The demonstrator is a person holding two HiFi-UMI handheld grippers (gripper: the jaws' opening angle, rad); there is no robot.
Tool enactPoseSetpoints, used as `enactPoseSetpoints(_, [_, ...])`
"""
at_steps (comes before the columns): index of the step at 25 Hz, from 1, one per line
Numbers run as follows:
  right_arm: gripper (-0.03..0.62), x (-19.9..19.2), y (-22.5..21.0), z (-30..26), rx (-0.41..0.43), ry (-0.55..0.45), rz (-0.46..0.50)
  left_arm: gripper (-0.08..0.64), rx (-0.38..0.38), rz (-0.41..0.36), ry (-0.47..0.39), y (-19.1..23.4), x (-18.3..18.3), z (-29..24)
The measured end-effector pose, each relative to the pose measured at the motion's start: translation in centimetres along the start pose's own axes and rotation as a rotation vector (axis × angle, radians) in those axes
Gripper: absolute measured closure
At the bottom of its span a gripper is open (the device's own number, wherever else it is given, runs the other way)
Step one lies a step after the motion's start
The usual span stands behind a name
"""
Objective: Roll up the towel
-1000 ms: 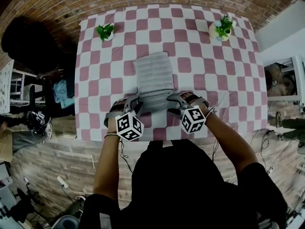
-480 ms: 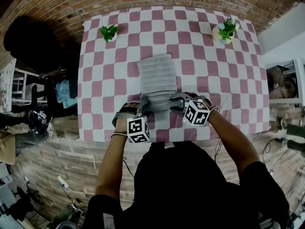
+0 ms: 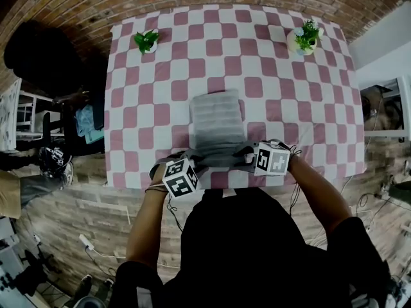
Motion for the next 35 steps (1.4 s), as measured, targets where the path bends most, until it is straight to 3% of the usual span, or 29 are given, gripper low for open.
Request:
enactPoseSetpoints(3, [0.462,0.2,0.0,0.2,0.012,-0.064,-0.089,0.463,-0.012,0.061,-0.035,0.5,0.2,0.2])
enactPoseSetpoints(6, [0.46,1.0,-1.4,1.0,-0.015,-0.133,-0.155,0.456,0.04,0.091,-0.073,2.2,0.7,0.6])
enactPoseSetpoints(10, [0.457,2.0,-4.1,2.6,-0.151,-0.201,-0.172,0.451,0.115,0.16,-0.127,4.7,1.3,1.4])
enactPoseSetpoints(14, [0.449,1.9,-6.8,3.2,-0.32,-0.196,-0.131,0.448,0.177,0.215,-0.14,6.6,1.1,1.2])
enactPoseSetpoints(17, [0.443,2.0,-7.9,3.5,-0.423,-0.175,-0.065,0.443,0.2,0.349,-0.173,7.7,0.5,0.7])
enactPoseSetpoints(20, [0.422,3.4,-8.1,5.0,-0.537,-0.18,0.072,0.431,0.23,0.454,-0.212,9.0,0.3,0.9])
enactPoseSetpoints(22, [0.422,4.8,-6.8,5.8,-0.553,-0.207,0.233,0.431,0.244,0.459,-0.208,9.6,0.2,1.0])
enactPoseSetpoints(24, [0.422,5.2,-4.9,5.7,-0.511,-0.193,0.396,0.426,0.247,0.455,-0.202,9.9,0.2,0.9])
enactPoseSetpoints(27, [0.373,4.1,-3.5,3.9,-0.453,-0.06,0.556,0.425,0.243,0.464,-0.199,10.2,0.1,0.9])
enactPoseSetpoints(32, [0.341,1.2,-5.3,1.8,-0.474,0.09,0.655,0.42,0.231,0.433,-0.211,10.0,0.5,1.2])
enactPoseSetpoints(35, [0.358,0.6,-6.0,1.3,-0.443,0.085,0.618,0.408,0.264,0.241,-0.253,9.2,1.7,2.7])
Point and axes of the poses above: the fingertips, and each gripper's own axes: z backward along the fingers, y to its left, x out of its top, the point moved 1 cm from there along z, backward along the fingers, and after that the axes turned 11 degrees about -y, right-handed, at the moved point
